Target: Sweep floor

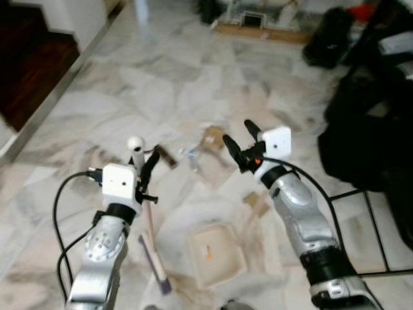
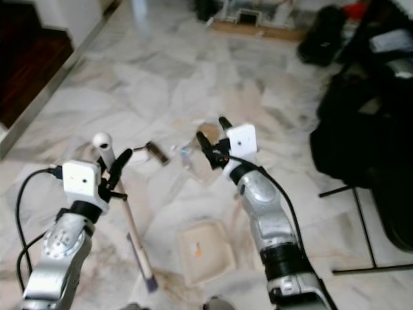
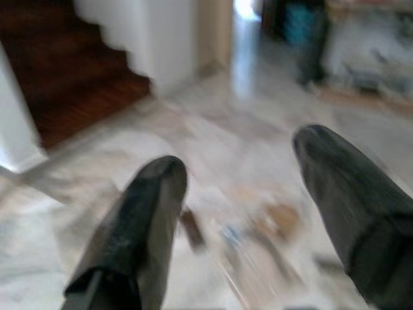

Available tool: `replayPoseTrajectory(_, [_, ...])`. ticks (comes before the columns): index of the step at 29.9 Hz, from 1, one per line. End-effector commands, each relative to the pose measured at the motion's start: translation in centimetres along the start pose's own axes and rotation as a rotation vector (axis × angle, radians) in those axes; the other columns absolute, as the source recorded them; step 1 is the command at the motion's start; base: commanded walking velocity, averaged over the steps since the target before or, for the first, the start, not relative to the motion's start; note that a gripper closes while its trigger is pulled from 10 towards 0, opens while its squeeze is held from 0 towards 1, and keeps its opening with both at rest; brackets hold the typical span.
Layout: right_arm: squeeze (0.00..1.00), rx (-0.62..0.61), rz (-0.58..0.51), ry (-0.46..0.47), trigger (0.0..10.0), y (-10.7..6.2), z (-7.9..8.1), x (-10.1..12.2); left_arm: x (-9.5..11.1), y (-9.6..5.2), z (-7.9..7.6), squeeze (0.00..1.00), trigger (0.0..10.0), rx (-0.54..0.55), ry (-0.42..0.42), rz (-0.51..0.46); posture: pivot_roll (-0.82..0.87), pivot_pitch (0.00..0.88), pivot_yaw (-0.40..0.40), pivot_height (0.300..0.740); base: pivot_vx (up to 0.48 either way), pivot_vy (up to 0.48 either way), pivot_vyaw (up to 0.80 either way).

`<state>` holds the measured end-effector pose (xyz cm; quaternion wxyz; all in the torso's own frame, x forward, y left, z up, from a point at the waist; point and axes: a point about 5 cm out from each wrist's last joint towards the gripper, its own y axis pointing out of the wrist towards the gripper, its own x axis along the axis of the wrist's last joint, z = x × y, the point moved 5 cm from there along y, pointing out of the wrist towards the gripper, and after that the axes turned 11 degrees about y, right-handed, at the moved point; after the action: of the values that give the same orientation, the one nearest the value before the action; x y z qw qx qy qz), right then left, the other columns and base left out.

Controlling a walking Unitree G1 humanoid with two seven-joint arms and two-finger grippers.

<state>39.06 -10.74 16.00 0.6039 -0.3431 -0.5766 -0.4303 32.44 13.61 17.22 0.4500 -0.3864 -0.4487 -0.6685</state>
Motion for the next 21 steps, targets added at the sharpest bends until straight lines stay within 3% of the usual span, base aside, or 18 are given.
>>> replayPoseTrajectory(1, [0.0,0.031,-0.021,0.012,10.0,0.4,0.9,0.6,0.8,-0.3,0.9,0.0,10.0,0.028,0.012,-0.037,-0.03,0.172,-0.083,0.74,0.0,0.0,0.0])
replayPoseTrajectory(10, [0.0,0.054,-0.046,0.035,10.0,0.5,1.4,1.3,0.7,-0.4,1.2,0.0,10.0,0.039,0.014,-0.034,-0.03,0.175,-0.083,0.74,0.0,0.0,0.0])
replayPoseTrajectory(15, [0.0,0.018,-0.086,-0.016,10.0,0.4,0.9,2.4,0.7,-0.3,1.2,0.0,10.0,0.039,0.015,-0.035,-0.03,0.176,-0.08,0.74,0.0,0.0,0.0])
replayPoseTrajectory(16, [1.0,-0.072,-0.108,-0.032,10.0,0.4,-0.6,3.2,0.7,-0.3,1.3,0.0,10.0,0.037,0.015,-0.033,-0.04,0.178,-0.078,0.74,0.0,0.0,0.0])
replayPoseTrajectory(17, [1.0,-0.111,-0.106,-0.054,10.0,0.5,-1.3,3.3,0.6,-0.4,1.3,0.0,10.0,0.037,0.014,-0.031,-0.04,0.178,-0.078,0.74,0.0,0.0,0.0])
replayPoseTrajectory(21, [1.0,-0.124,-0.069,-0.069,10.0,0.5,-1.5,2.5,0.6,-0.3,1.2,0.0,10.0,0.031,0.015,-0.029,-0.04,0.179,-0.076,0.74,0.0,0.0,0.0])
